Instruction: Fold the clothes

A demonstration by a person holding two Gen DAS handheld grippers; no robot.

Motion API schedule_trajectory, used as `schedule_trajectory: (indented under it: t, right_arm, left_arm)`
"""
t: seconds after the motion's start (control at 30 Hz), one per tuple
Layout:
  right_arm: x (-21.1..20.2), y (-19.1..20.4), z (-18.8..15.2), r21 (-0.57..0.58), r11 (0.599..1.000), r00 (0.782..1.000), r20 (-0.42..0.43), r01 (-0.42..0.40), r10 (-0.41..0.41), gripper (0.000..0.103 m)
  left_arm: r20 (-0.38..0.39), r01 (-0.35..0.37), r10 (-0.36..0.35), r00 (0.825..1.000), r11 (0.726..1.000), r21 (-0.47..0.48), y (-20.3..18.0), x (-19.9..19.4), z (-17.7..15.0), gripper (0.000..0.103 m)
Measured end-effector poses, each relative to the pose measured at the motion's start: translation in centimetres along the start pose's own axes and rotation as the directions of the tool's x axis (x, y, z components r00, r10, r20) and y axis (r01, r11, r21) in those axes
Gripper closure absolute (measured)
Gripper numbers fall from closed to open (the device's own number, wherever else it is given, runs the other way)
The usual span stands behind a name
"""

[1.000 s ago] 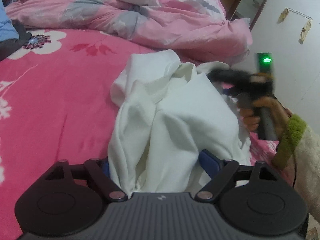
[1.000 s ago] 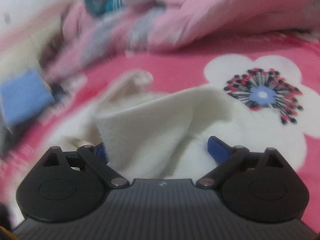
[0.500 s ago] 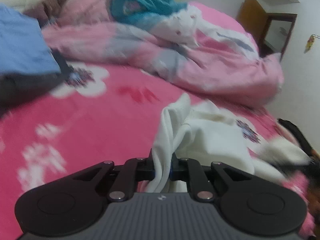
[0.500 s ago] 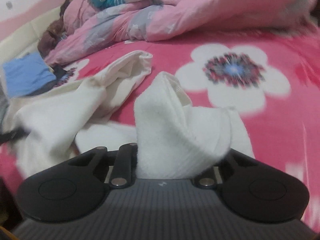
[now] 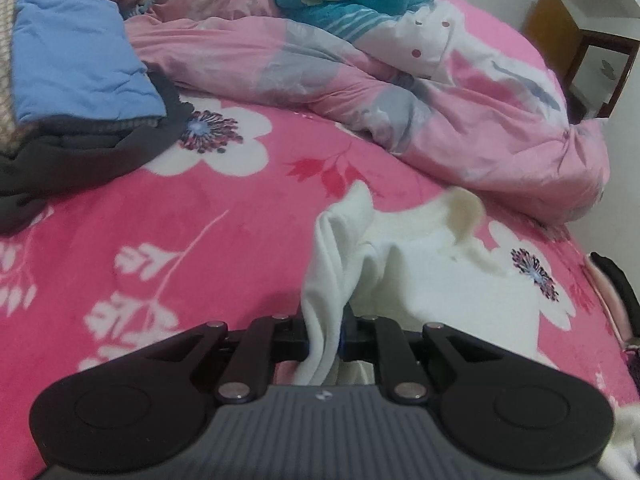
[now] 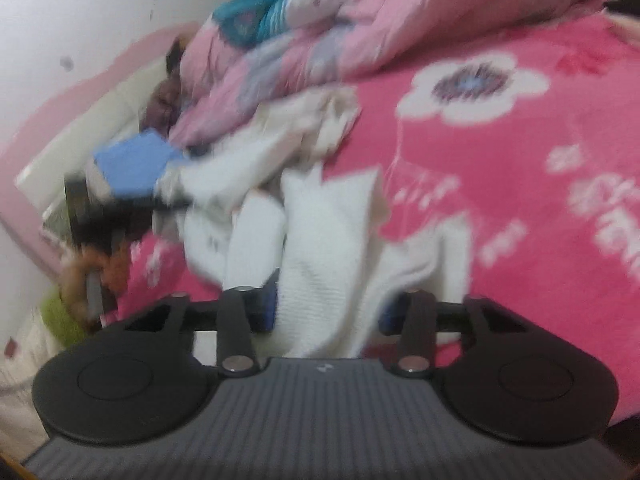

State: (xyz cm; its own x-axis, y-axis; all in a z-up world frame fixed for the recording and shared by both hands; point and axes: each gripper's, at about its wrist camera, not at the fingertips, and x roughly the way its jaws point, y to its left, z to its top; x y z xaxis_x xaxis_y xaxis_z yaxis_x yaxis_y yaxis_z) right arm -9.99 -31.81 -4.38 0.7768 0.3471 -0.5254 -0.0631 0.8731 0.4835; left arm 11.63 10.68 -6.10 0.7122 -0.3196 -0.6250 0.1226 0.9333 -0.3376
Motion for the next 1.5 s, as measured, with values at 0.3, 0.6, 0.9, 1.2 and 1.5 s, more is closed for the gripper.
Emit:
schedule_trajectory:
  t: [0.3,0.6,0.9,1.2,1.5]
  right_arm:
    - [-0.7,-1.3,8.9,-0.083,0.995,0.983,0.17,-0.061,0.074,0.02]
    - [21.9,1.7,18.1,-0.201,0.975,0.989,-0.129,-0.097,0.072,0.012]
    - [28.9,3.3,15.0,-0.177,0.977,0.983,-0.159,-0.121,0.093,0.012]
    - [30.6,4.1,12.2,-0.11,0.987,0.989,-0.101,-0.12,0.109,0.079]
    - [20.3,1.4,12.7,-0.017,1.0,0.975,0.222,0.011,-0.007,0.08]
  left_arm:
    - [-0.025,0.011,-0.012,1.0,1.0,-0.024,2.0,0.4,-2.2,0.082]
    - [-0.003,0.075,-0.075,0.997,0.995,-0.071,3.8,0.6,-3.4,0.071]
    - [0.048,0.082,-0.08,0.996,0.996,-0.035,3.8,0.9,-4.0,0.07]
    - [0.116,0.011,-0.017,0.993,0.999,0.052,1.9,0.1,-3.2,0.09]
    - [0.198,0.08,-0.135,0.971,0.961,0.265,-4.9,1.6,3.3,0.091]
